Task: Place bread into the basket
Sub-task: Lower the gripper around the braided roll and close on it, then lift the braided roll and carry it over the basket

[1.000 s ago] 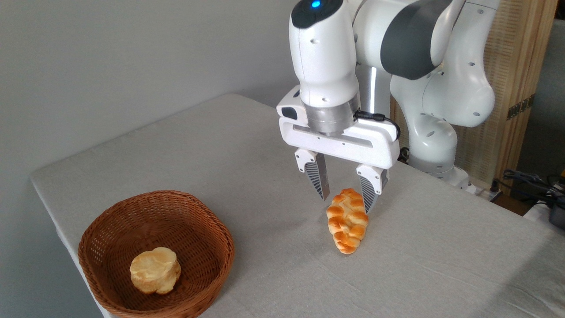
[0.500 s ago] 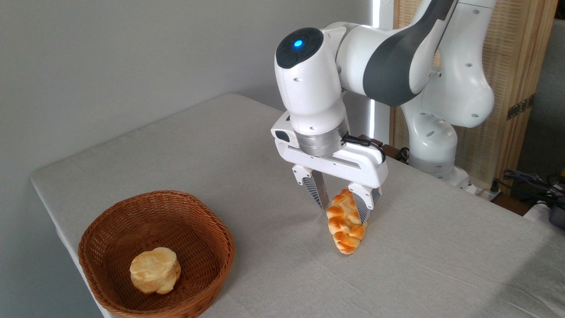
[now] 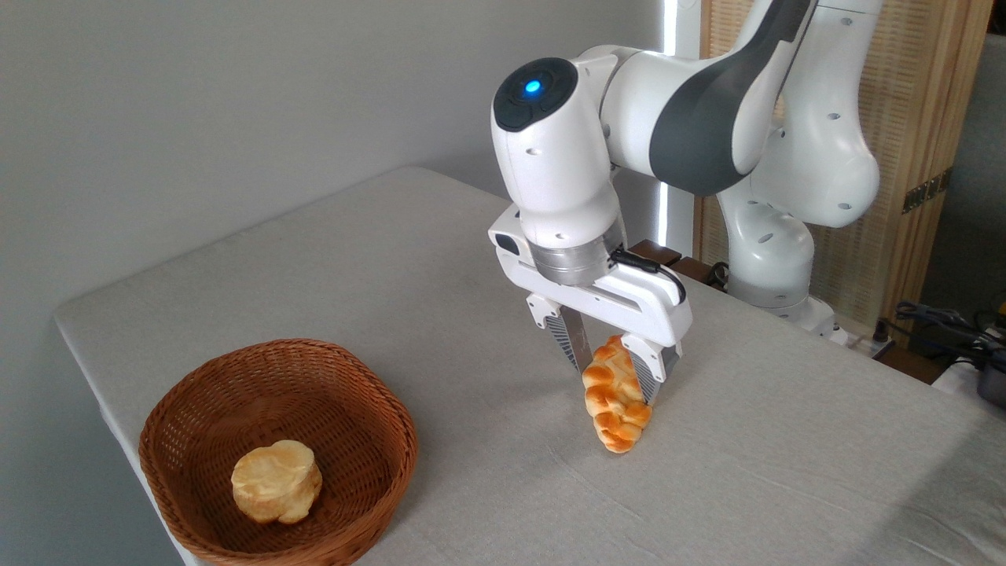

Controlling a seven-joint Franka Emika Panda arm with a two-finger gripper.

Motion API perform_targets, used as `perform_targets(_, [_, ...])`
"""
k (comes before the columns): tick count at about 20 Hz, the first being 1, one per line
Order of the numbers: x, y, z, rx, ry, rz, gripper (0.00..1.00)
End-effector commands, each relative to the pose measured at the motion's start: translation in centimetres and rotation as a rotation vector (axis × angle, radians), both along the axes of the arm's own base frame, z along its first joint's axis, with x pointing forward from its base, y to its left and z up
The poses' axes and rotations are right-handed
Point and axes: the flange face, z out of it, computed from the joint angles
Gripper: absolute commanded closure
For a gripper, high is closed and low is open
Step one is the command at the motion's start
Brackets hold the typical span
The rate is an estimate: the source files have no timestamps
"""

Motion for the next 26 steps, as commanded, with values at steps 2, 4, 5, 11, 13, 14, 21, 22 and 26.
perform_targets(2, [-0.18,0.45,-0.05,-0.024,0.004,-0.012,0.35])
perform_targets(4, [-0.18,0.45,-0.05,-0.024,0.004,-0.012,0.48])
perform_targets(5, [-0.17,0.39,-0.05,-0.024,0.004,-0.014,0.53])
perform_targets(11, [-0.12,0.2,0.09,-0.024,0.001,-0.018,0.53])
perform_targets(13, [-0.12,0.2,0.09,-0.024,0.001,-0.018,0.53])
perform_targets(14, [-0.12,0.2,0.09,-0.024,0.001,-0.018,0.54])
perform_targets(21, [-0.1,0.01,0.16,-0.024,-0.001,-0.023,0.65])
perform_targets(22, [-0.09,0.01,0.1,-0.024,0.001,-0.022,0.65])
perform_targets(26, [-0.09,-0.12,0.1,-0.024,0.002,-0.029,0.65])
